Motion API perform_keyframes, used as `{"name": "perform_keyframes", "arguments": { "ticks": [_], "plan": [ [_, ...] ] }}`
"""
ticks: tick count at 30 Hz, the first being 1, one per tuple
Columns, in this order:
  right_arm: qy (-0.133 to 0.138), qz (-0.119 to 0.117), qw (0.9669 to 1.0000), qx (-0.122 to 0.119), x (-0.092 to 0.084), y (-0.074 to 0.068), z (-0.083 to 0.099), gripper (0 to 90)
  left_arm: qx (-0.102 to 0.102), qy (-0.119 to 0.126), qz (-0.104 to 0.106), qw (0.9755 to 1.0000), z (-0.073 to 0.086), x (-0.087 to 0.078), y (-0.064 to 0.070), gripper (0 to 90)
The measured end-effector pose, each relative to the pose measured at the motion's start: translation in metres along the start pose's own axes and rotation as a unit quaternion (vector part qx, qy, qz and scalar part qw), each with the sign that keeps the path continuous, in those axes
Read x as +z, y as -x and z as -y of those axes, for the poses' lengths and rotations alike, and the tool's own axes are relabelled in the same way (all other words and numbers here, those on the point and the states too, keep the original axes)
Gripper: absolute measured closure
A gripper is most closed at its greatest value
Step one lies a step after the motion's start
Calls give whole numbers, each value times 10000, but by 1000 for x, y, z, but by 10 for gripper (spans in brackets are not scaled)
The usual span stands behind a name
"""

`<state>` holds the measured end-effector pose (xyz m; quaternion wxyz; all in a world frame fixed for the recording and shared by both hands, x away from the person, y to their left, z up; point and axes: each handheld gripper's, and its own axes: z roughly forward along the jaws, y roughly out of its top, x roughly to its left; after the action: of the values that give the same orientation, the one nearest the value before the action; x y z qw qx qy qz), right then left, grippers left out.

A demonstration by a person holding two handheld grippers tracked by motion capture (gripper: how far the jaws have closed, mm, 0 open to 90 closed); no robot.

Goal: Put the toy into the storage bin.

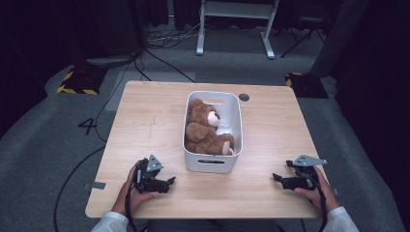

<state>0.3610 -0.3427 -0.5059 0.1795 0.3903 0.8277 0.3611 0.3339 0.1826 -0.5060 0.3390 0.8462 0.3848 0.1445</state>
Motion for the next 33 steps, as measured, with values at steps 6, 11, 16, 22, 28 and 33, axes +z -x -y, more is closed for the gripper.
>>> {"name": "perform_keyframes", "arguments": {
  "ticks": [6, 11, 16, 22, 28, 33],
  "plan": [
    [0, 4, 10000, 11, 0, 0, 0, 150, -1, 3, -7, 10000, 0, 0, 0, 148],
    [0, -34, 10000, -23, 0, 1, 0, 148, -2, 5, -8, 10000, 0, 0, 0, 148],
    [5, -85, 9999, -57, 1, 2, 0, 148, -27, 7, -25, 10000, 1, -1, 1, 149],
    [2, -94, 9999, -63, 1, 2, 0, 148, -20, 8, -10, 10000, 1, 0, 0, 149],
    [-1, -82, 9999, -60, 1, 2, -1, 148, 3, -4, 2, 10000, 0, 0, 0, 147],
    [-1, -82, 9999, -59, 1, 2, -1, 148, 3, 1, 0, 10000, 0, 0, 0, 147]
  ]
}}
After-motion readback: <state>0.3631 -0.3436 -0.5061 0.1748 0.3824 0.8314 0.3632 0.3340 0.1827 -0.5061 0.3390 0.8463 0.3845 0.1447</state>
